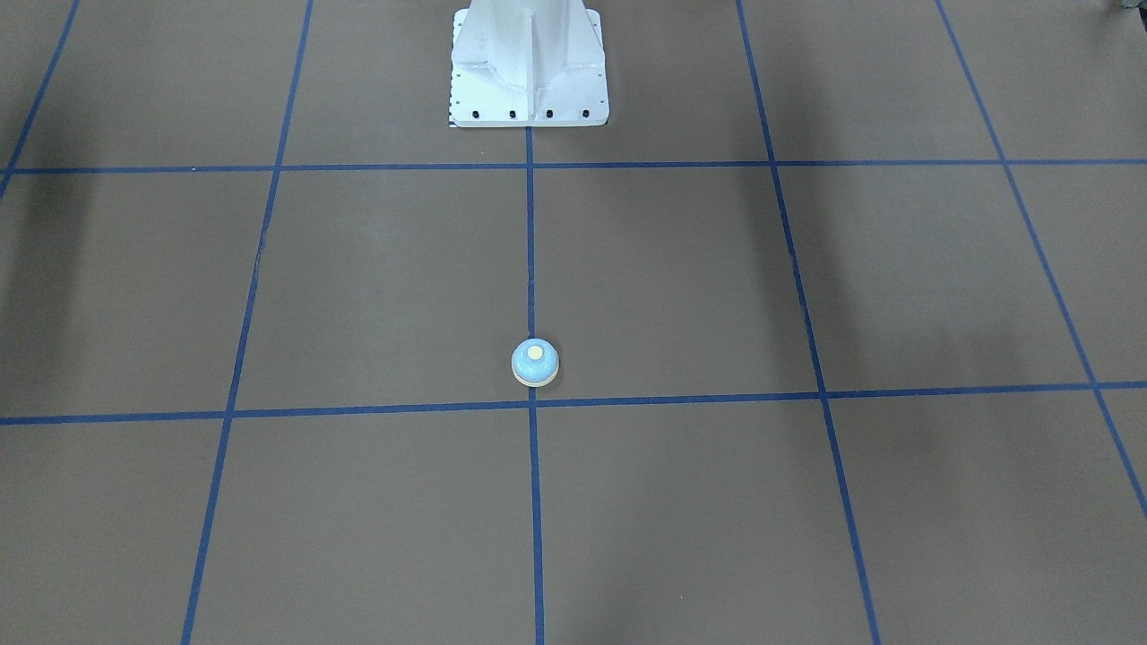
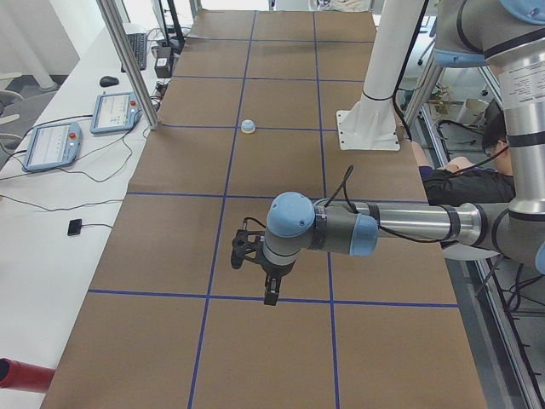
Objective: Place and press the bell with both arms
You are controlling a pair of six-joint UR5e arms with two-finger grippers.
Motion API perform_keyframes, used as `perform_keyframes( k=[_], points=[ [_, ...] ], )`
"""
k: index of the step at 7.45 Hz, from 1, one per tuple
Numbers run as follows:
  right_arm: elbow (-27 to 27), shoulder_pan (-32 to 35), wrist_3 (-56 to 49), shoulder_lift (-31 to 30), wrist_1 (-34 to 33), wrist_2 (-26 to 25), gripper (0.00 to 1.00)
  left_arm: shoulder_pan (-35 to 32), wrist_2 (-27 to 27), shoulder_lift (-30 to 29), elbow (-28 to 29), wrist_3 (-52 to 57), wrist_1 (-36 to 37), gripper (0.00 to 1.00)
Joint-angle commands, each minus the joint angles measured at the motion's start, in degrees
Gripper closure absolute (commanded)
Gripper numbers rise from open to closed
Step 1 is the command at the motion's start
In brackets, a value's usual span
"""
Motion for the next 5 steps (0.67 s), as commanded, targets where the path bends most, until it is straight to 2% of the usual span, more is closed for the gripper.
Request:
perform_keyframes(
  k=[1, 5],
  points=[
    [0.0, 0.0, 0.0, 0.0, 0.0, 0.0, 0.00, 0.0, 0.0, -0.1, -0.2, 0.0, 0.0, 0.00],
    [0.0, 0.0, 0.0, -0.1, 0.0, 0.0, 0.00, 0.0, -0.4, -0.2, -0.7, 0.2, 0.2, 0.00]
  ],
)
